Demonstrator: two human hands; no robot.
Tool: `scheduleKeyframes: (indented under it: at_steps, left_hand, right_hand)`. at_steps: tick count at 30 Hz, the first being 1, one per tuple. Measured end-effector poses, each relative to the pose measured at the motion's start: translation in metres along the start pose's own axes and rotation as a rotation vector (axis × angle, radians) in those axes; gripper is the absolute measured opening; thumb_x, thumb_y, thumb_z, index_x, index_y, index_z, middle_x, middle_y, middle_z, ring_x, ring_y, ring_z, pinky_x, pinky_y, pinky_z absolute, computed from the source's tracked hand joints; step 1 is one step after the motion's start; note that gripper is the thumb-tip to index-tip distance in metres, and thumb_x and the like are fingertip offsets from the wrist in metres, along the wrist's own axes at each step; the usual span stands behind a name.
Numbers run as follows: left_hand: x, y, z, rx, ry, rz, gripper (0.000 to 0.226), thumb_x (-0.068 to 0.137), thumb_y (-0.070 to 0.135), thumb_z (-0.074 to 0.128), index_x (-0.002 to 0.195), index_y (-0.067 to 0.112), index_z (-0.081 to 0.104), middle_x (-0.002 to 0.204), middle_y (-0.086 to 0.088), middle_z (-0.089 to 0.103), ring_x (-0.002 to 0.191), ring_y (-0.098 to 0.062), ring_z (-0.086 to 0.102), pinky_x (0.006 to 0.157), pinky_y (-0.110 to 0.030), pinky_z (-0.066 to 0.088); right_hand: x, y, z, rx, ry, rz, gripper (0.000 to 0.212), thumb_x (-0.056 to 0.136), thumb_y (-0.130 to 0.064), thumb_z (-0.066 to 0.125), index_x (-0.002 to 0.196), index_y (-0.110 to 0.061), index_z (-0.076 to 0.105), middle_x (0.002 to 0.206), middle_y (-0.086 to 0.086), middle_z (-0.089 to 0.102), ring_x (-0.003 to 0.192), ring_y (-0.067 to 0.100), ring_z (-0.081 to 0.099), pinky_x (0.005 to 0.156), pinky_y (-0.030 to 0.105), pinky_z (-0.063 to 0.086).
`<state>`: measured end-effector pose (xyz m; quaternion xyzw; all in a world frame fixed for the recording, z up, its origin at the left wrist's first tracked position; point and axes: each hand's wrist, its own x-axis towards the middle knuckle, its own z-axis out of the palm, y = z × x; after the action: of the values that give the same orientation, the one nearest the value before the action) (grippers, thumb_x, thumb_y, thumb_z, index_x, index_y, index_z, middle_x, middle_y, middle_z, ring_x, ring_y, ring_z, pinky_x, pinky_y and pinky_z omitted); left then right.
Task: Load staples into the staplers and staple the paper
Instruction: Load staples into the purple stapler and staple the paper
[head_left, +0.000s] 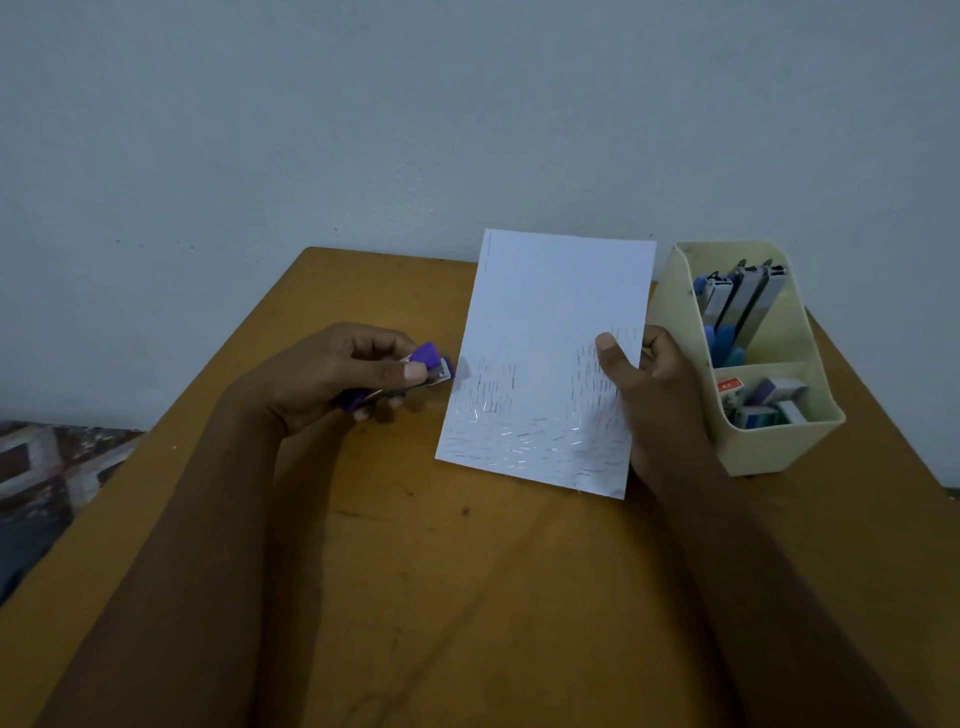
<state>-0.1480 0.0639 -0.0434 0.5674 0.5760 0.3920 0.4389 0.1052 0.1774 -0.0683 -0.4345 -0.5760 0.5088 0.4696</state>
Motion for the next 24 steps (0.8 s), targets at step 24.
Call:
scheduleKeyframes:
  at_steps: [24]
  left_hand:
    - [0.016,0.0,0.027,-0.09,-0.015,-0.106,0.078,0.055,0.034,0.083,0.118,0.012,0.043,0.093,-0.003,0.072,0.062,-0.01,0.056,0.046,-0.021,0.041]
  right_hand:
    - [-0.001,0.004,0.0,0.097,-0.173,-0.075,0.016,0.093,-0.024,0.056,0.109,-0.024,0.054,0.109,-0.011,0.066,0.099,0.006,0.065,0.083,0.023,0.054]
